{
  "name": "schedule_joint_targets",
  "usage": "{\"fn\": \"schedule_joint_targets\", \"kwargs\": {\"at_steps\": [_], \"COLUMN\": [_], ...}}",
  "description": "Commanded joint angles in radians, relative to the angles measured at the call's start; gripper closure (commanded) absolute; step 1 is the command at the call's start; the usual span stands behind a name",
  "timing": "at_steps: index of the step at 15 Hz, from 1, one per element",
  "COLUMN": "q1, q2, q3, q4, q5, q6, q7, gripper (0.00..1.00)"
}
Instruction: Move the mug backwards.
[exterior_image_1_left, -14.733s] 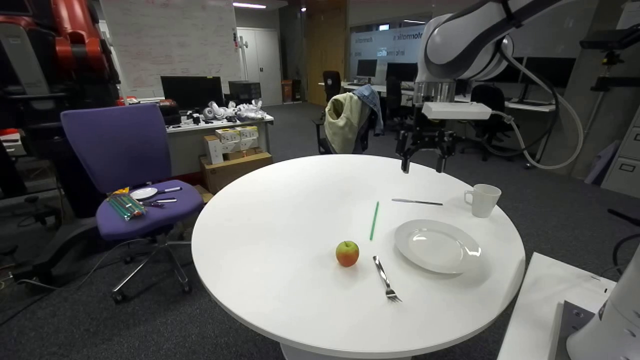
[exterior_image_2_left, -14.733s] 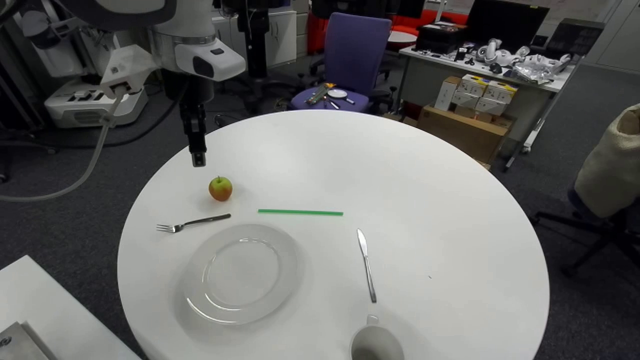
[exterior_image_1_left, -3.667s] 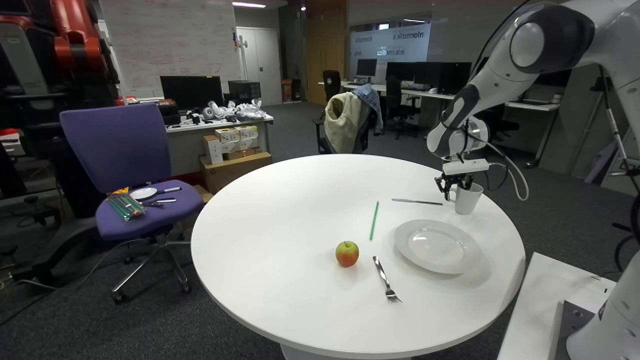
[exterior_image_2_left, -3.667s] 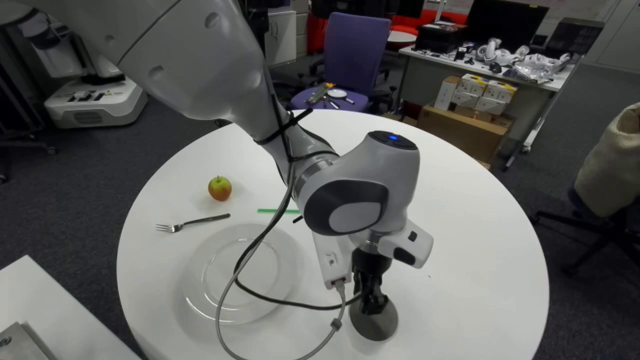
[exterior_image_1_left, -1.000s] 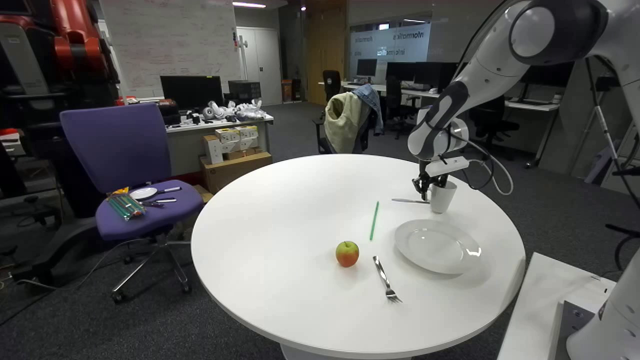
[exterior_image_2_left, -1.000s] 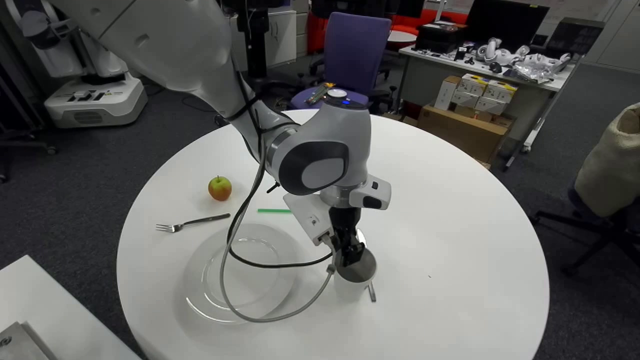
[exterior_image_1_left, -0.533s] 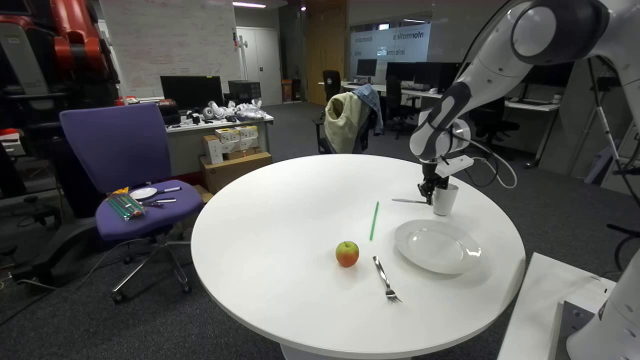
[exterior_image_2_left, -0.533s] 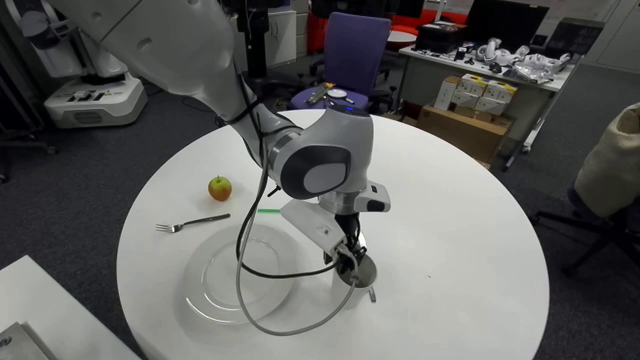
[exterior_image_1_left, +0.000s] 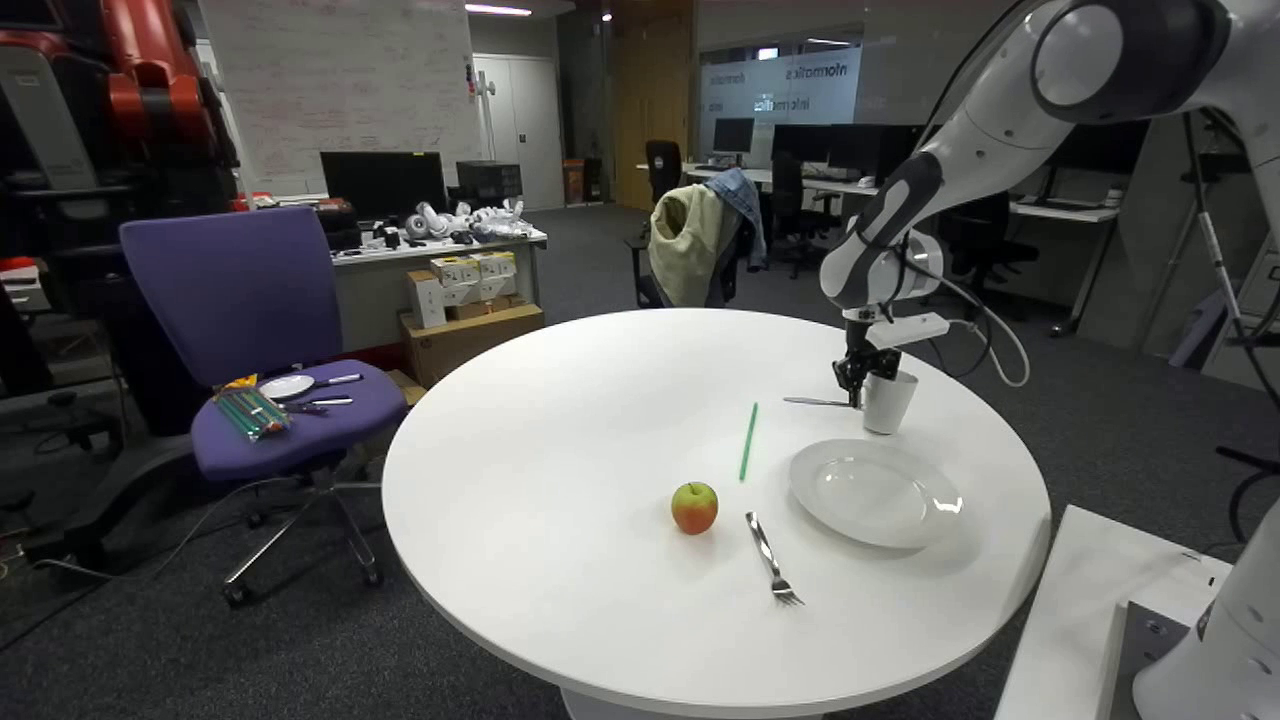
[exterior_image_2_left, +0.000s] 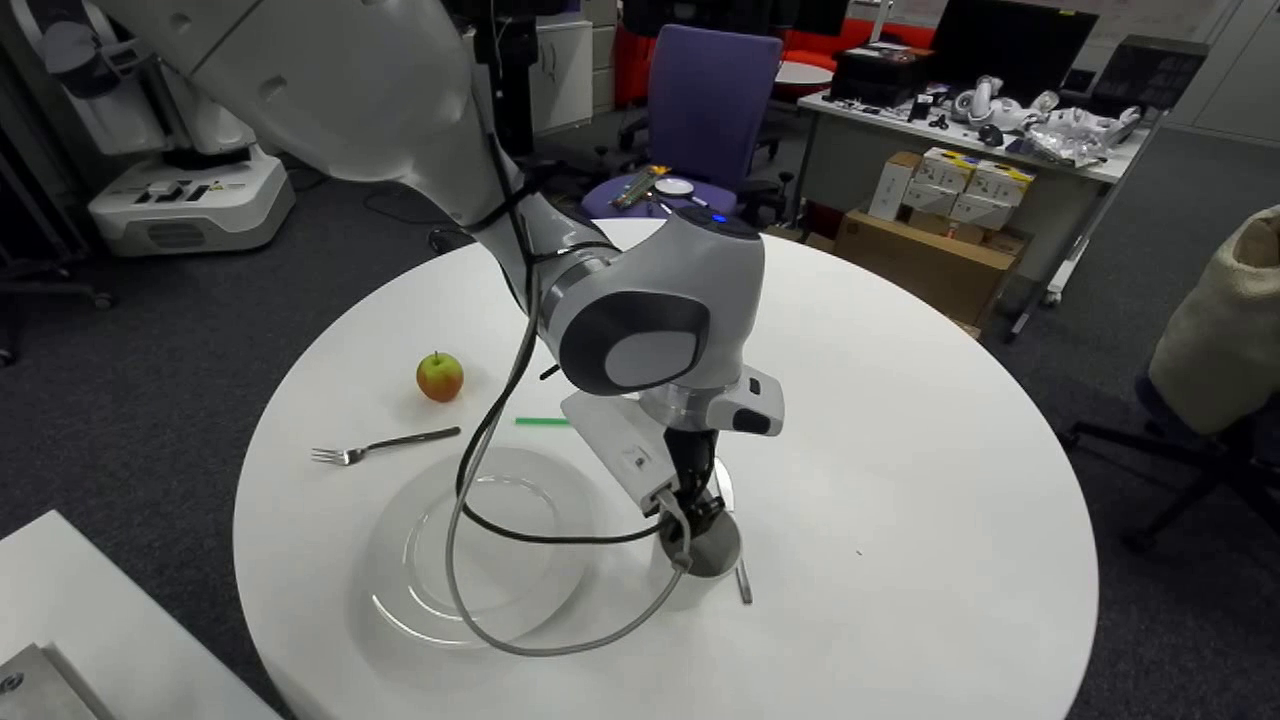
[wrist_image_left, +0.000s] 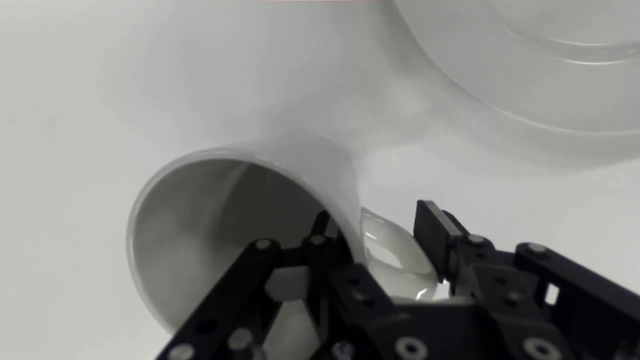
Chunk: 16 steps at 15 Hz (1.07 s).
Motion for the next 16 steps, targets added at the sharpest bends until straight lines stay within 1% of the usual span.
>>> {"fn": "schedule_joint_targets", "kwargs": {"at_steps": [1,6,10,13,16], "q1": [-0.004,0.013,0.030,0.047,0.081], "q2": [-0.045,-0.038,-0.033,-0.023,-0.003], "q3": [0.009,-0.002,-0.015,-0.032,-0.071], "q4": [-0.024,-0.018,-0.024,-0.018,0.002], "q5": [0.072,0.161,0.216,0.215,0.167], "q6": [-0.001,0.018,0.074,0.092,0.039], "q7": [0.131,0.338,0.488,0.582,0.660], "gripper": [0.84,0.84,0.84,0.84,0.84]}}
